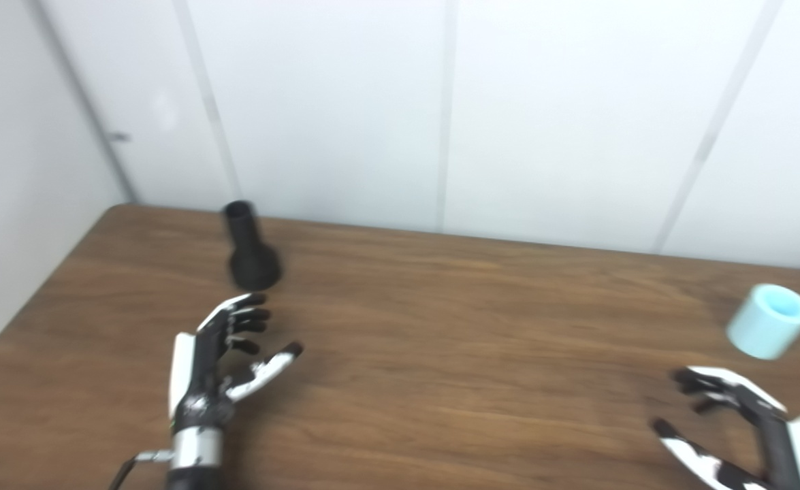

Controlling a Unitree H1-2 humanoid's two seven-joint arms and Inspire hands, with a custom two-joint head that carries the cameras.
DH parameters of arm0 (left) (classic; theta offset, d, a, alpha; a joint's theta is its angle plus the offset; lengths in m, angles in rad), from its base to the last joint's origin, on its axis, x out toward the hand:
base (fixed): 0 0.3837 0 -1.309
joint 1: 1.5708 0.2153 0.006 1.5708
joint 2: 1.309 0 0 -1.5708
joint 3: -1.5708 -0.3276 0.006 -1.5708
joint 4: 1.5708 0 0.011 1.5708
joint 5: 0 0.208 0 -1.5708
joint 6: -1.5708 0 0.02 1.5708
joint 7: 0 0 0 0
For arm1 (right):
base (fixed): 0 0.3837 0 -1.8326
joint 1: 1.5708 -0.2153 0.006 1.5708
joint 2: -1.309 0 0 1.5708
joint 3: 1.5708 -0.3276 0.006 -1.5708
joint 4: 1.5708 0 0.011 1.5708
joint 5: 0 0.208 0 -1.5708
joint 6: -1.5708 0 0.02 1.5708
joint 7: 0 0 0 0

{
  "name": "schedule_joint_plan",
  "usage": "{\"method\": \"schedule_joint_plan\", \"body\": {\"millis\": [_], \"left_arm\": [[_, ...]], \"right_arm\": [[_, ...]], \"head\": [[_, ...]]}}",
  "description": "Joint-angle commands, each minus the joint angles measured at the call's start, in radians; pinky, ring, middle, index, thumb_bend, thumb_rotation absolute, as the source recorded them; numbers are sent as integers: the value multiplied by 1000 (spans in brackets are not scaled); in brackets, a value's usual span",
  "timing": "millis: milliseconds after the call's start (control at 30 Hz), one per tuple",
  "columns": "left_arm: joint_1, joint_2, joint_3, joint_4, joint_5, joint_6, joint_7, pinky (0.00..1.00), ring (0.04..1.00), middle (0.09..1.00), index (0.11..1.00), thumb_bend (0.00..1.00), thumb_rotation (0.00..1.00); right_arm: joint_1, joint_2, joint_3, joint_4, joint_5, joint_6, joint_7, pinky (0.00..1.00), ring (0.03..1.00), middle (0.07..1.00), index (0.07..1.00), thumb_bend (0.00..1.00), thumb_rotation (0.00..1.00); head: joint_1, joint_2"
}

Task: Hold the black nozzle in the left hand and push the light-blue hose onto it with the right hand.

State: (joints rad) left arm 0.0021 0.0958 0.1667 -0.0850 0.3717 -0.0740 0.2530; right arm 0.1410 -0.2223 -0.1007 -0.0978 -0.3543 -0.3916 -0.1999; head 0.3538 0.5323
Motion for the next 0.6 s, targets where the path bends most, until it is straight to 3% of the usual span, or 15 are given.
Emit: {"method": "schedule_joint_plan", "body": {"millis": [0, 100, 200, 267, 300, 367, 500, 567], "left_arm": [[-38, -16, 6, -10, 55, 4, 68, 418, 509, 572, 659, 791, 143], [-52, -30, 7, -3, 95, 32, 111, 438, 523, 581, 666, 799, 150], [-71, -48, 4, 2, 142, 79, 149, 478, 569, 631, 704, 797, 172], [-85, -58, 3, 10, 166, 104, 177, 497, 593, 661, 722, 797, 180], [-94, -62, 3, 17, 177, 111, 192, 512, 609, 681, 727, 799, 186], [-108, -69, 2, 32, 195, 125, 219, 515, 620, 693, 728, 808, 199], [-132, -75, -4, 47, 215, 172, 242, 556, 671, 737, 762, 814, 249], [-142, -75, -9, 53, 216, 191, 244, 566, 687, 756, 784, 817, 252]], "right_arm": [[-6, -20, -18, -14, 32, -11, 8, 489, 610, 652, 612, 290, 0], [-10, -35, -30, -3, 102, -6, 38, 517, 633, 662, 606, 288, 39], [-22, -54, -42, 29, 141, -20, 61, 485, 619, 662, 621, 278, 6], [-29, -62, -50, 43, 161, -10, 74, 454, 597, 655, 629, 272, 35], [-32, -64, -54, 48, 178, -1, 82, 344, 518, 628, 633, 274, 58], [-41, -68, -60, 62, 201, 7, 94, 299, 486, 610, 632, 283, 118], [-56, -74, -66, 92, 222, 4, 105, 486, 621, 656, 635, 293, 231], [-64, -77, -68, 107, 222, 0, 109, 505, 637, 669, 640, 292, 250]], "head": [[36, -4], [123, -14], [188, -27], [214, -36], [227, -40], [245, -47], [267, -55], [274, -59]]}}
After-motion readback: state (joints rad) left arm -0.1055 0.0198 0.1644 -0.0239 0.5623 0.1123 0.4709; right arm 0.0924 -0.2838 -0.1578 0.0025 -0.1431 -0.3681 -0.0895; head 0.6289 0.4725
